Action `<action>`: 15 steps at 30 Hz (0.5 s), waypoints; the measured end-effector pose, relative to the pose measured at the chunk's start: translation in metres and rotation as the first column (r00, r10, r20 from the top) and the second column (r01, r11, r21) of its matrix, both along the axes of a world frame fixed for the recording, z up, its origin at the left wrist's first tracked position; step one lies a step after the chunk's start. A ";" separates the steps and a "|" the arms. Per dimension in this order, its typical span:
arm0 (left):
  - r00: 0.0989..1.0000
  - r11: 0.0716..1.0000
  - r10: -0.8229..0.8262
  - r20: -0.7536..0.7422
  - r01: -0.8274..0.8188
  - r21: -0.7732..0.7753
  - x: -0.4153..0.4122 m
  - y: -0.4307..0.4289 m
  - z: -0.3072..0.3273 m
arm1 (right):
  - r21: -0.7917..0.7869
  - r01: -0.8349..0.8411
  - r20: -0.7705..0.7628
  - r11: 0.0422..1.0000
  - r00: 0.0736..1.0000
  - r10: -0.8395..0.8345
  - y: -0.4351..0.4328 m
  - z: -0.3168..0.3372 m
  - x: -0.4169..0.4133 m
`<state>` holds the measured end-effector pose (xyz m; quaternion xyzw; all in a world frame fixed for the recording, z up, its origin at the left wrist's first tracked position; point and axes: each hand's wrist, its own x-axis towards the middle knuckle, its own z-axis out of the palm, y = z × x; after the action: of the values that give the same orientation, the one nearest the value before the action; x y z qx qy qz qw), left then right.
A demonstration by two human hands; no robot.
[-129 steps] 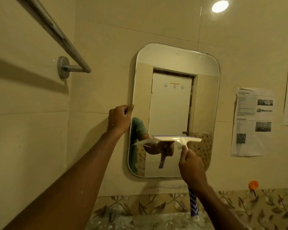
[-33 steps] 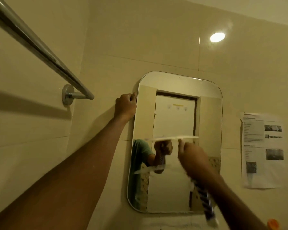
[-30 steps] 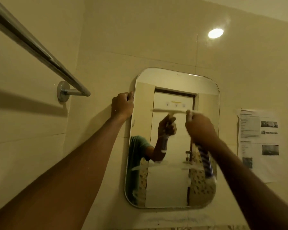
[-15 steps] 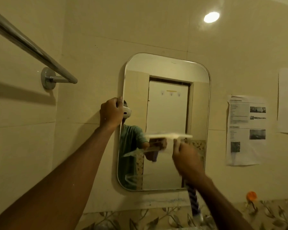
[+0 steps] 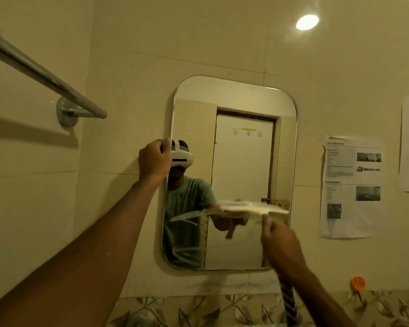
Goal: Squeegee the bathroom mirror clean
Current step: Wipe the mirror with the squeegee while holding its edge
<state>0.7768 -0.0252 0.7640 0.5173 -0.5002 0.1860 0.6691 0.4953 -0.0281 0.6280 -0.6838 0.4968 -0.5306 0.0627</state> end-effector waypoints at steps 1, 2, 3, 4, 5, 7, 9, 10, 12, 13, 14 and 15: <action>1.000 1.000 0.002 0.002 -0.002 -0.003 0.000 0.000 0.000 | -0.039 -0.020 0.040 0.999 0.999 0.022 -0.003 0.019 -0.008; 1.000 1.000 0.005 0.004 -0.005 -0.007 -0.001 0.000 -0.001 | -0.090 -0.016 0.076 0.996 0.997 0.023 -0.007 0.043 -0.015; 1.000 1.000 0.007 0.006 -0.007 -0.013 0.000 0.000 -0.001 | -0.129 -0.006 0.096 0.992 0.995 0.018 -0.011 0.068 -0.019; 1.000 1.000 0.010 0.009 -0.010 -0.018 0.000 0.000 -0.001 | -0.159 0.005 0.100 0.987 0.995 0.011 -0.014 0.090 -0.021; 1.000 1.000 0.014 0.010 -0.013 -0.024 0.001 0.000 -0.002 | -0.181 0.019 0.093 0.983 0.996 -0.002 -0.017 0.103 -0.020; 1.000 0.999 0.017 0.011 -0.017 -0.029 0.002 -0.003 -0.002 | -0.190 0.021 0.107 0.982 0.994 -0.001 -0.024 0.104 -0.017; 1.000 0.999 0.010 0.011 -0.010 -0.036 0.003 -0.004 -0.002 | -0.160 0.015 0.138 0.987 0.990 0.008 -0.027 0.071 -0.013; 1.000 0.999 0.013 0.014 -0.012 -0.039 0.004 -0.005 -0.002 | -0.141 0.021 0.156 0.990 0.988 0.001 -0.027 0.048 -0.010; 0.999 0.999 0.030 0.022 -0.029 -0.039 0.005 -0.005 -0.002 | -0.076 0.035 0.167 0.997 0.986 -0.022 -0.023 0.004 -0.005; 0.999 0.999 0.033 0.020 -0.032 -0.040 0.005 -0.004 -0.001 | -0.036 0.051 0.146 0.998 0.988 -0.045 -0.019 -0.011 -0.002; 1.000 0.999 0.022 0.012 -0.022 -0.042 0.006 -0.003 0.000 | -0.003 0.068 0.111 0.998 0.992 -0.067 -0.014 -0.017 0.000; 1.000 0.999 0.002 0.001 -0.002 -0.044 0.006 -0.003 0.000 | 0.014 0.072 0.076 0.997 0.994 -0.073 -0.010 -0.016 0.001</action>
<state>0.7830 -0.0278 0.7641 0.5028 -0.4956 0.1980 0.6800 0.4963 -0.0377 0.6120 -0.6440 0.5216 -0.5557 0.0661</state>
